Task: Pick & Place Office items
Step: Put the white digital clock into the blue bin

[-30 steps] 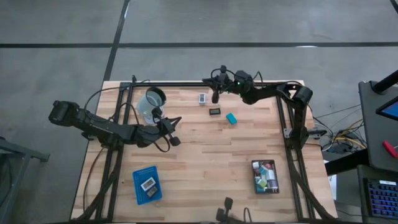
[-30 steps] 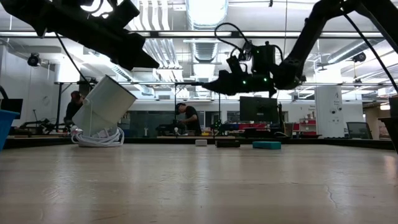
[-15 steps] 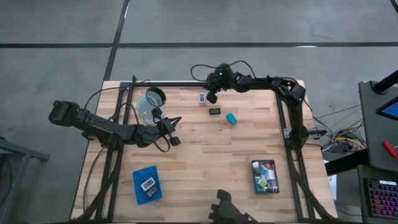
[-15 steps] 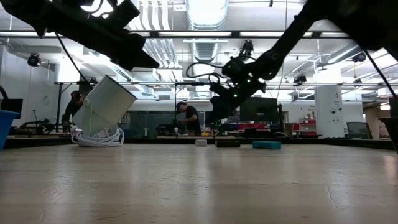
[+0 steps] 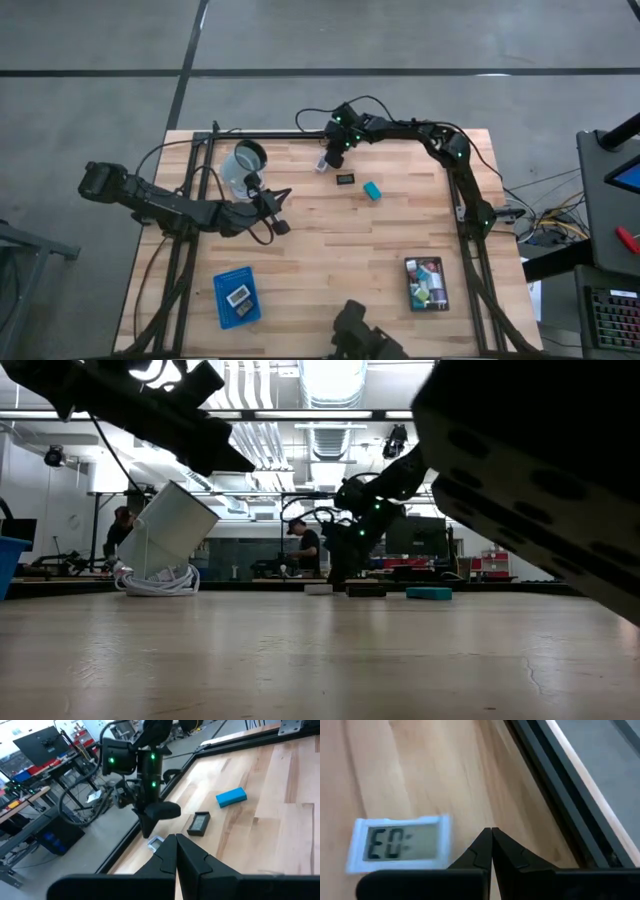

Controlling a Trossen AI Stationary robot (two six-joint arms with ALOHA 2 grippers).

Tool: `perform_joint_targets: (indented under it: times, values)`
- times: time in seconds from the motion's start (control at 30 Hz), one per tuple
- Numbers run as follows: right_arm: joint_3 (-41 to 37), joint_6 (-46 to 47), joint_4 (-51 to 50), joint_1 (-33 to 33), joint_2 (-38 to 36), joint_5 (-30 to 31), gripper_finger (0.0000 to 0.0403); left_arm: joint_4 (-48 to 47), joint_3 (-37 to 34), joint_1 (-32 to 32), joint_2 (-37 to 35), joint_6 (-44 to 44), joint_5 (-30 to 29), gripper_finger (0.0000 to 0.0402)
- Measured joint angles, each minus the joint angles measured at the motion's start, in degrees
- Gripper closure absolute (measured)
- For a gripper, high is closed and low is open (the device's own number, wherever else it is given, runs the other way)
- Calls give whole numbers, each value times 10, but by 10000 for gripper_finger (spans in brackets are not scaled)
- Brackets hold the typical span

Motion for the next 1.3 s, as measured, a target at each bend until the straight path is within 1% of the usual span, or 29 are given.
perform_joint_targets:
  times: [0.3, 0.37, 0.57, 0.73, 0.9, 1.0, 1.13, 1.3]
  values:
    - [2, -13, -11, 5, -4, -63, 394, -7, 0, 0, 0, -18, 0, 396]
    - [2, -15, -28, 9, -6, -77, 394, -7, 0, 0, 0, -20, 0, 396]
    - [2, -20, -77, 10, -10, -69, 394, -7, 0, 0, 0, -22, 0, 396]
    - [2, -85, -81, 10, -10, -68, 394, -7, 0, 0, 0, -22, 0, 396]
    - [13, -198, -79, 10, -11, -67, 394, -7, 0, 0, 0, -19, 0, 396]
    - [22, -219, -79, 10, -11, -71, 394, -7, 0, 0, 0, -13, 0, 396]
    - [49, -204, -80, 10, -11, -75, 394, -7, 0, 0, 0, -9, 0, 396]
    - [101, -120, -122, 10, -14, -86, 394, -7, 0, 0, 0, -9, -1, 396]
